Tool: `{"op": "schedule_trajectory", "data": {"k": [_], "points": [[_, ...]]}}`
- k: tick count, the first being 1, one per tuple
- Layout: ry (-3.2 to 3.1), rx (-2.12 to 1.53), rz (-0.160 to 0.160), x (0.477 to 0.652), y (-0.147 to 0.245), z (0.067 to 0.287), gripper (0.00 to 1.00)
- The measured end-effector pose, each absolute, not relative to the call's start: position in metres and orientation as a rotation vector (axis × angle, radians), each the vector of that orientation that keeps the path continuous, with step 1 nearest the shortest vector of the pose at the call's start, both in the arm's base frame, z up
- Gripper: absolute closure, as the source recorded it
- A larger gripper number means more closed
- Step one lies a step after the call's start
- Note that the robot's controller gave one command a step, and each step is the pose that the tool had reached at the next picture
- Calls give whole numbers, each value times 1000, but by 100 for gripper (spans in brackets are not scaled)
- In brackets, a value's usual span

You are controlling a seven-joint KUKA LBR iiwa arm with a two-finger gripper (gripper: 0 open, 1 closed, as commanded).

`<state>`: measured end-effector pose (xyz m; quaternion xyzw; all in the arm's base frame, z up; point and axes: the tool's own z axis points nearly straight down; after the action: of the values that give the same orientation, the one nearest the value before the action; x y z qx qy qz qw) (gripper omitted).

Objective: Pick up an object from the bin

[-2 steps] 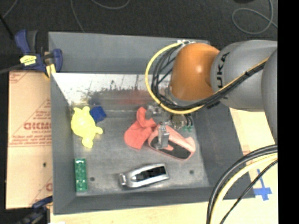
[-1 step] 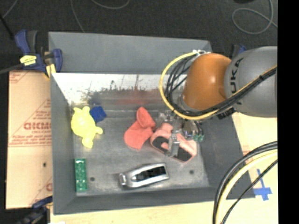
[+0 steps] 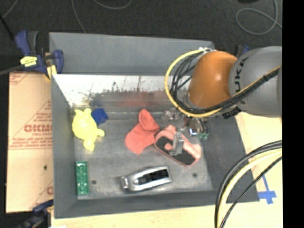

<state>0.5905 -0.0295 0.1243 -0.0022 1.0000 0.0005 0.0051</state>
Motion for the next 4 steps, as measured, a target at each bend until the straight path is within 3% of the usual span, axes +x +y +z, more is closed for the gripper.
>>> {"op": "schedule_trajectory", "data": {"k": [1, 2, 4], "points": [[3128, 83, 4, 590, -41, 93, 0], [3129, 150, 8, 590, -49, 74, 100], [3130, 151, 9, 589, -49, 79, 100]]}}
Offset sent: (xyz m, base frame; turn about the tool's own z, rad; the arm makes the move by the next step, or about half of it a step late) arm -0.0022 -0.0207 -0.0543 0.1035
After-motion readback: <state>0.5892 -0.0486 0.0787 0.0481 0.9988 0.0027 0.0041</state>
